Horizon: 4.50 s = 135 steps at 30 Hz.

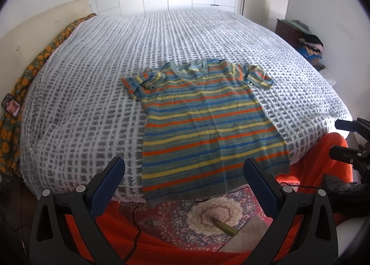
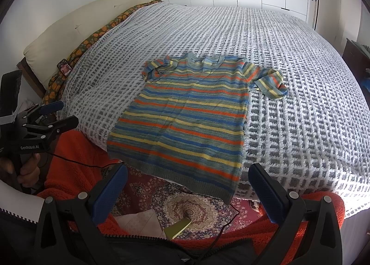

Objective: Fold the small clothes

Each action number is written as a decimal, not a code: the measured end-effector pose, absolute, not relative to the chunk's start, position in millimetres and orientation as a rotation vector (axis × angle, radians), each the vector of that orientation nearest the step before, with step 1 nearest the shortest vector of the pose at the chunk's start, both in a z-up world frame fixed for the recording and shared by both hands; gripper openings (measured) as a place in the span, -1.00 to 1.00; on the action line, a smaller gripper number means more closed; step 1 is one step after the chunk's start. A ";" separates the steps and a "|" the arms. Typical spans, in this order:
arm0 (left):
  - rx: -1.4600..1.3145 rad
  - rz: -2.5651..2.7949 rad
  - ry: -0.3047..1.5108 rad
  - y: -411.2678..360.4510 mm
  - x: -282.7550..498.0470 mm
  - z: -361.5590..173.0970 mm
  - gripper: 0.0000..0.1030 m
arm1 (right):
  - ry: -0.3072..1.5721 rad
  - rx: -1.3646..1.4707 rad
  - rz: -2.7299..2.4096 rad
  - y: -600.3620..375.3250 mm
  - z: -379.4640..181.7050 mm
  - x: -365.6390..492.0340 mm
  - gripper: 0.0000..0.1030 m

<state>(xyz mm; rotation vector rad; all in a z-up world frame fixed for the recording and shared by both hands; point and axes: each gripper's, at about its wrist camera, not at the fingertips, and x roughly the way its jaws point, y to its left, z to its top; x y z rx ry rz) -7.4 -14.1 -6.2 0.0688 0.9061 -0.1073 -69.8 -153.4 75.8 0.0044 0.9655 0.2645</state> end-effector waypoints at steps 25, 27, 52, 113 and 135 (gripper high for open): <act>0.069 -0.106 0.906 -15.0 -7.5 -6.4 0.98 | 0.967 0.006 0.265 -153.9 75.6 -69.7 1.00; 0.069 -0.106 0.906 -15.2 -7.5 -6.4 0.98 | 0.967 0.006 0.265 -153.9 75.6 -69.6 1.00; 0.071 -0.106 0.906 -17.1 -7.9 -7.1 0.98 | 0.967 0.010 0.266 -152.4 74.5 -70.3 1.00; 0.087 -0.043 1.088 -50.5 52.2 -32.0 0.98 | 0.945 0.939 -0.136 -553.7 -117.4 247.9 0.14; 0.077 0.080 1.067 7.1 105.9 -58.9 0.99 | 0.981 0.560 -0.287 -503.6 -80.9 255.5 -0.05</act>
